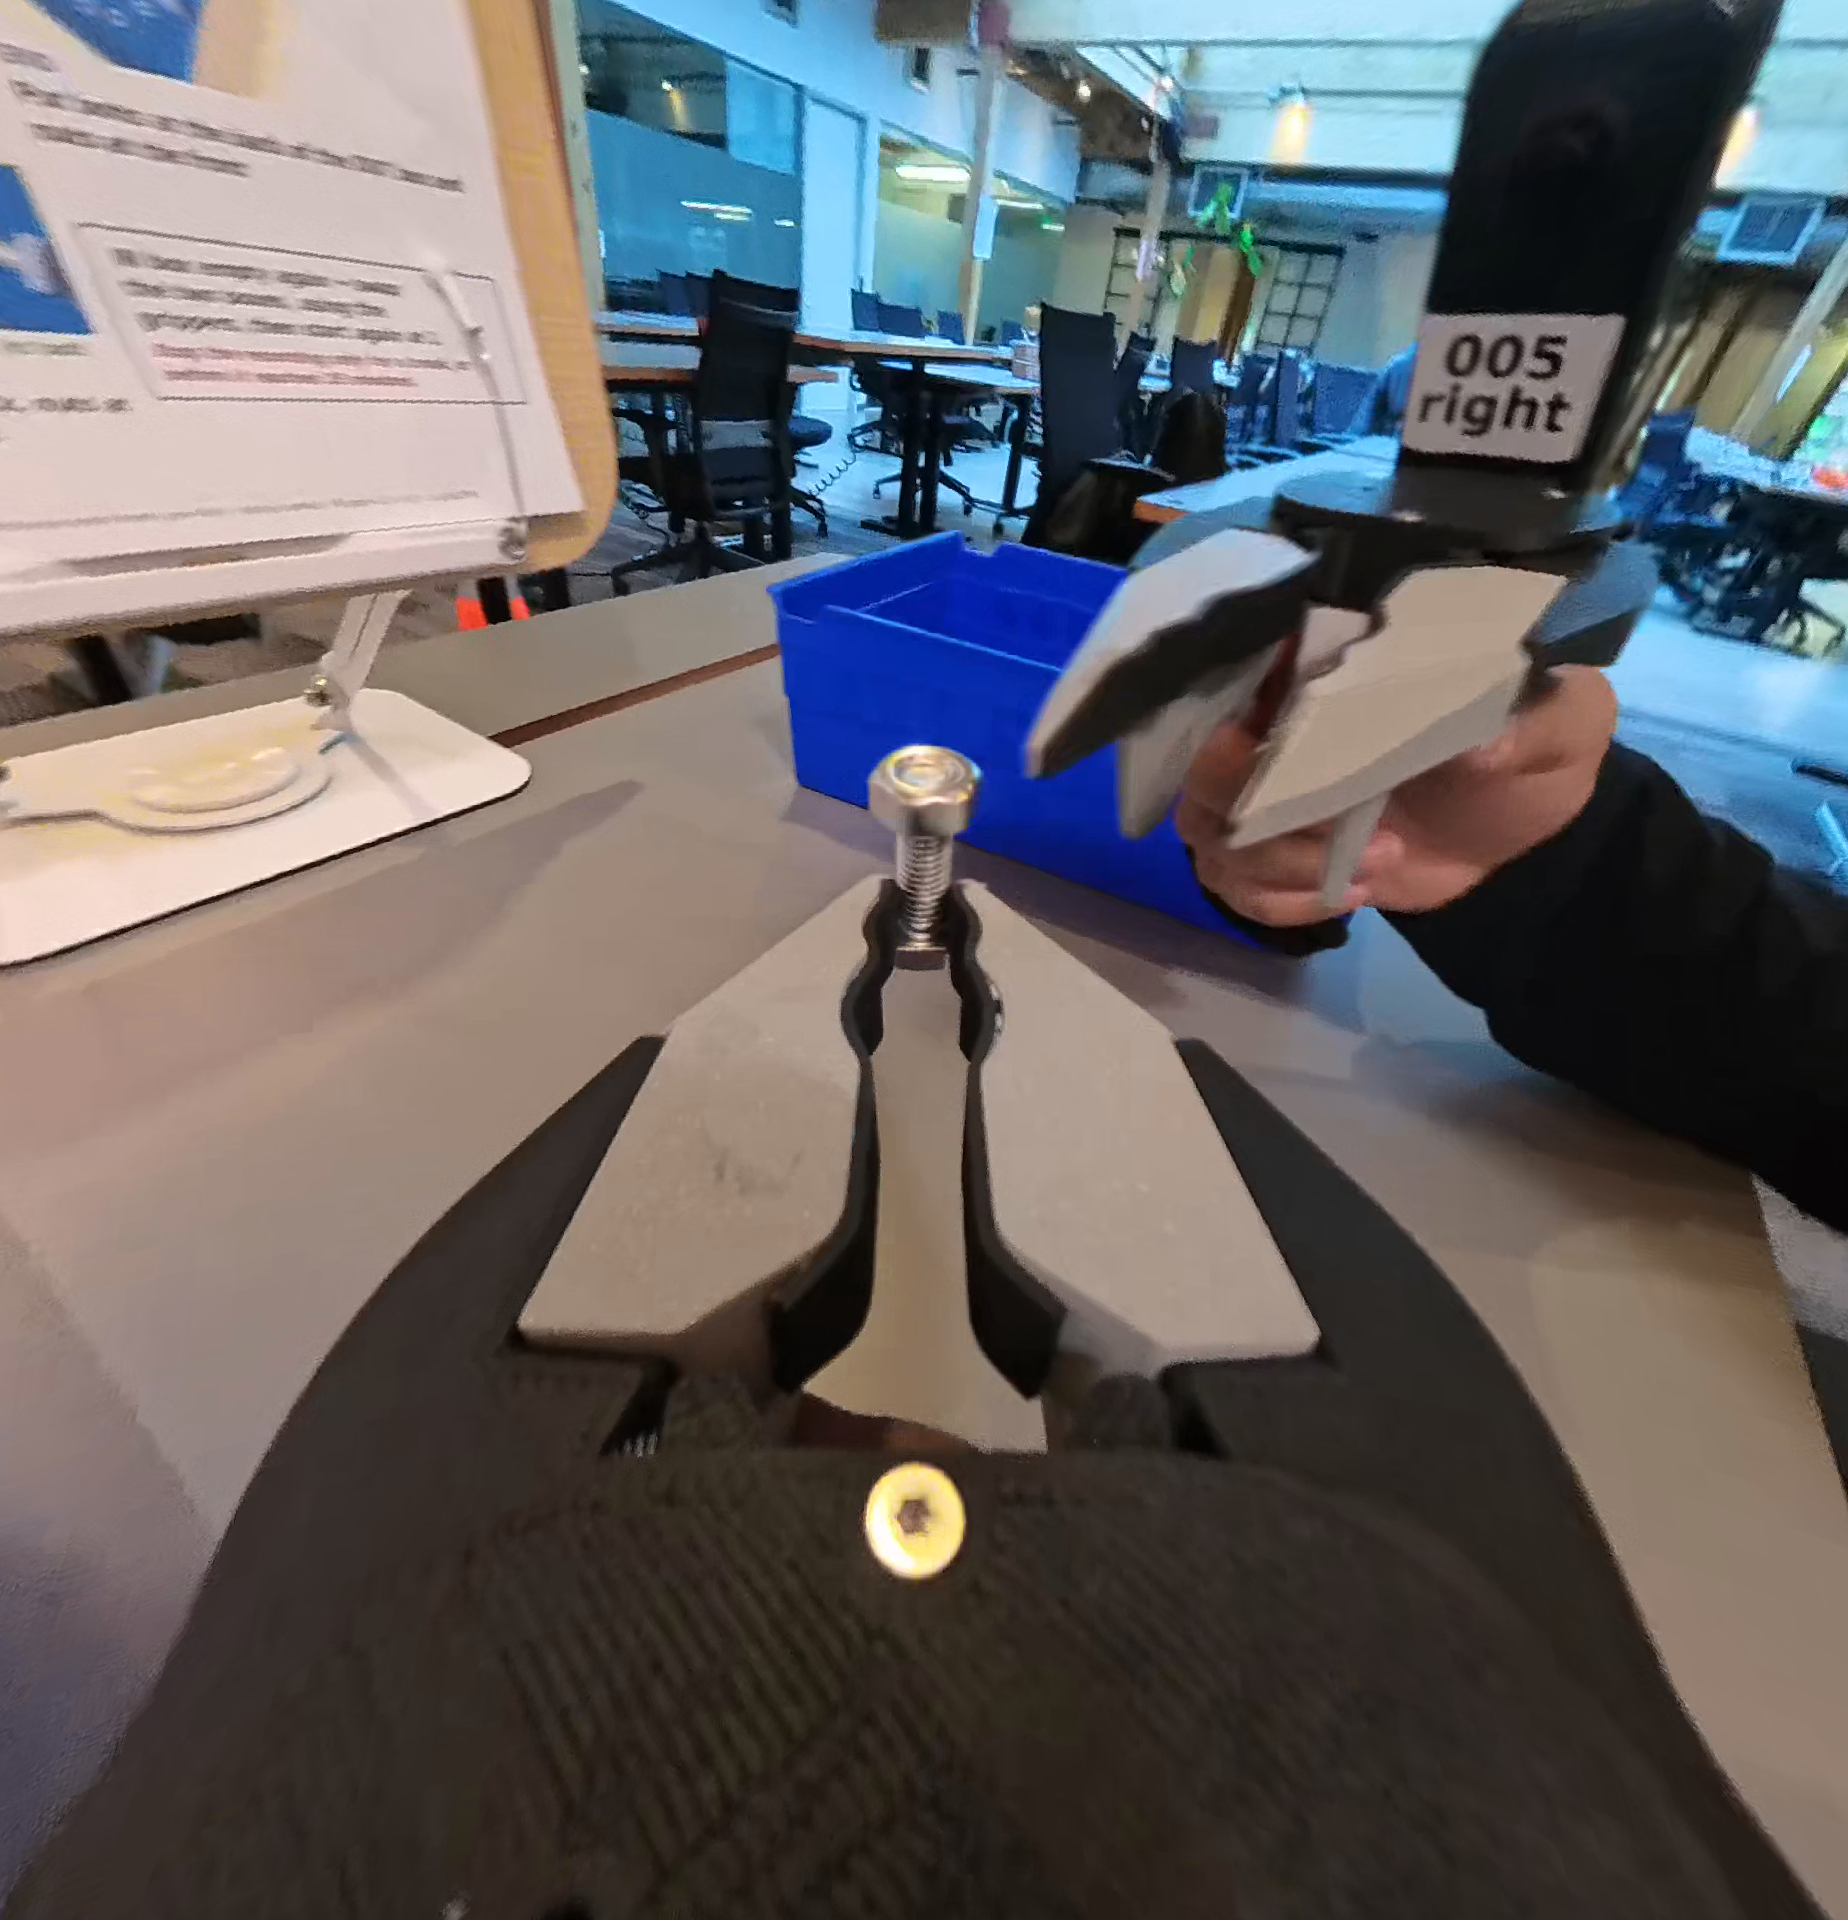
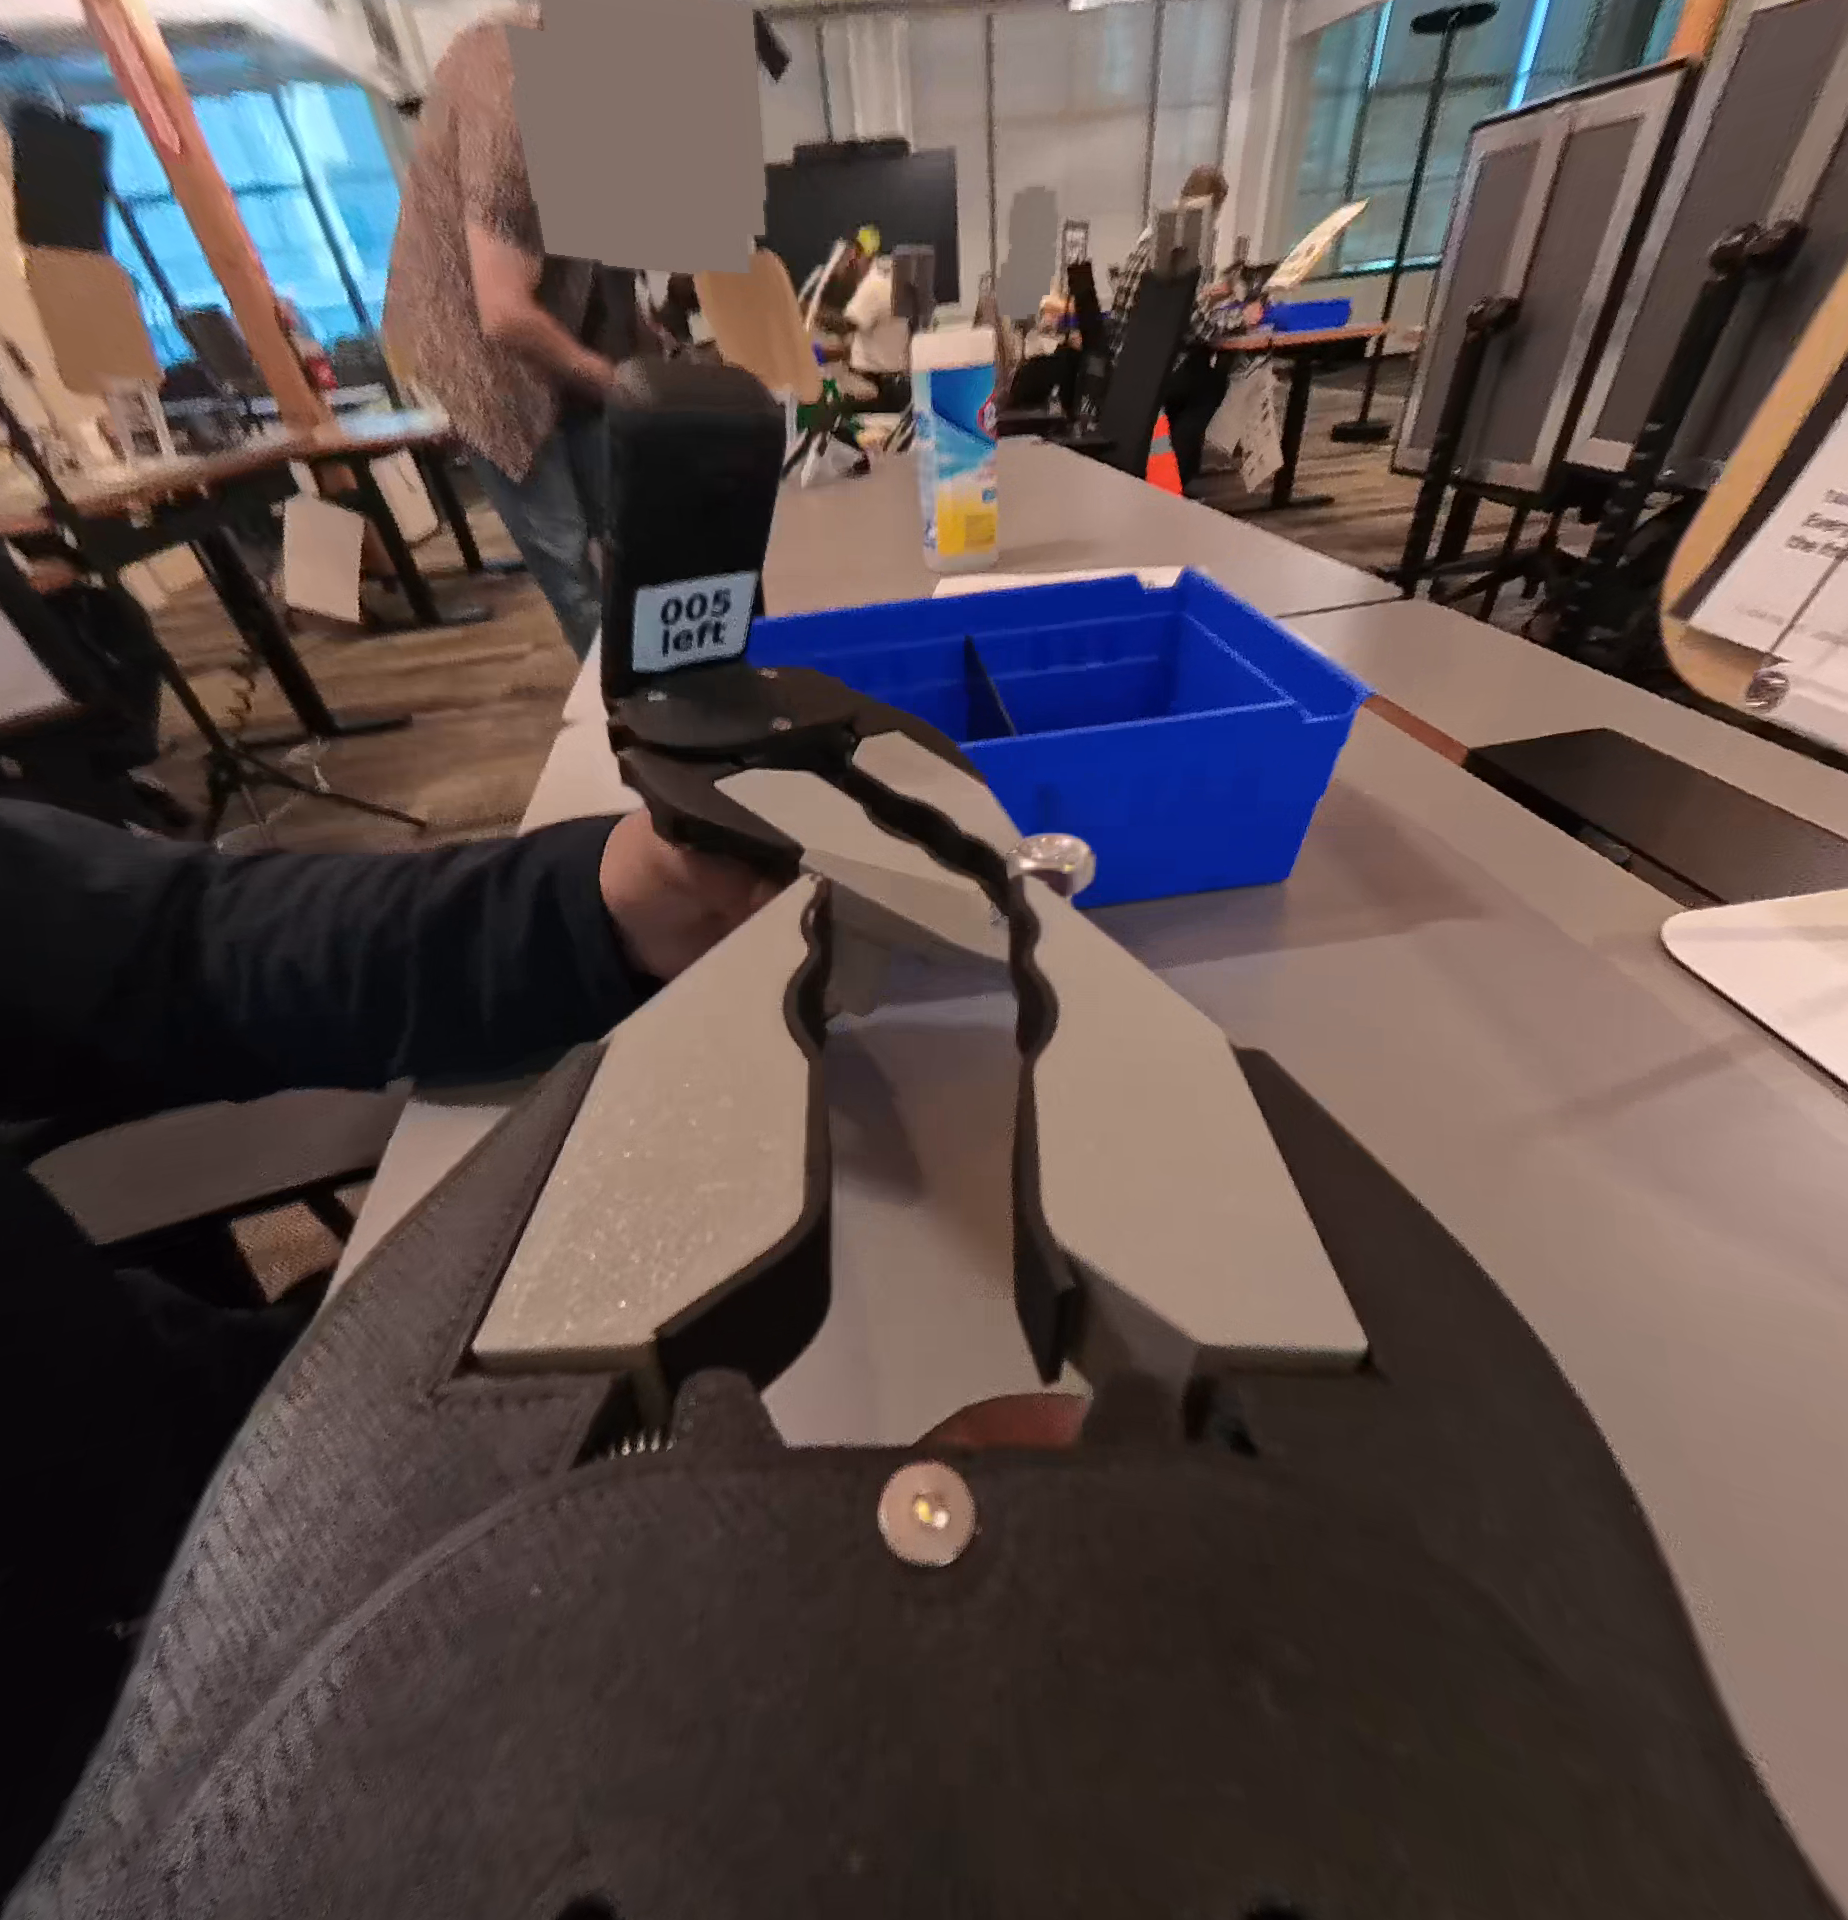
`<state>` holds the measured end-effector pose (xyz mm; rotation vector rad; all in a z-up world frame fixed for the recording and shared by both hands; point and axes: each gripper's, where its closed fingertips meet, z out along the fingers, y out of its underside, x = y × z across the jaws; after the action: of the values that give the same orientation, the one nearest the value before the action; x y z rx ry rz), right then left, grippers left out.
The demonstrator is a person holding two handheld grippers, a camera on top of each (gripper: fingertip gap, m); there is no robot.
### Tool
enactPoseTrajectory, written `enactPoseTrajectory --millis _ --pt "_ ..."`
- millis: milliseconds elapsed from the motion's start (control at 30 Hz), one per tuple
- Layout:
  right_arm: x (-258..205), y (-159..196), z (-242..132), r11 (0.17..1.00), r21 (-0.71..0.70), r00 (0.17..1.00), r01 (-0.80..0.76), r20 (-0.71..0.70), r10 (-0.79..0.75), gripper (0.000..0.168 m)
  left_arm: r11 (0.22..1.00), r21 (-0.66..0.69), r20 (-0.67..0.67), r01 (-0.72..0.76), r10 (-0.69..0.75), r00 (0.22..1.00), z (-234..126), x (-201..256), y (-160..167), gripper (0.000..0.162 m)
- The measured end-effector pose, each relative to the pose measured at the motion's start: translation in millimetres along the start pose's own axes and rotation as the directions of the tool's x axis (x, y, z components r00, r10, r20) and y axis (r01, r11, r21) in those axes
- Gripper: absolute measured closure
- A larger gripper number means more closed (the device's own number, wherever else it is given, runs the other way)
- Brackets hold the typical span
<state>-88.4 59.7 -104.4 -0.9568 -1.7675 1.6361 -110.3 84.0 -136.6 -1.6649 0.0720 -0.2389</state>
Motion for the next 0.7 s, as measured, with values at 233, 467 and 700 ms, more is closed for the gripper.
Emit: enactPoseTrajectory --millis 233,467,700 --pt "12 11 9 0.999 -0.035 0.997 -0.016 -0.075 0.013 0.121 0.998 -0.033 -0.064 -0.056 0.054 0.996 6 20 6 0.155" --pt "-3 2 1 1.000 -0.009 1.000 -0.006 0.020 0.006 0.148 0.999 0.009 0.063 0.036 -0.036 0.997 -3 -14 -2 0.155" --pt "21 11 7 0.999 -0.024 0.993 -0.037 -0.113 0.035 0.124 1.000 -0.018 -0.054 0.021 -0.021 0.998 2 10 2 0.155"
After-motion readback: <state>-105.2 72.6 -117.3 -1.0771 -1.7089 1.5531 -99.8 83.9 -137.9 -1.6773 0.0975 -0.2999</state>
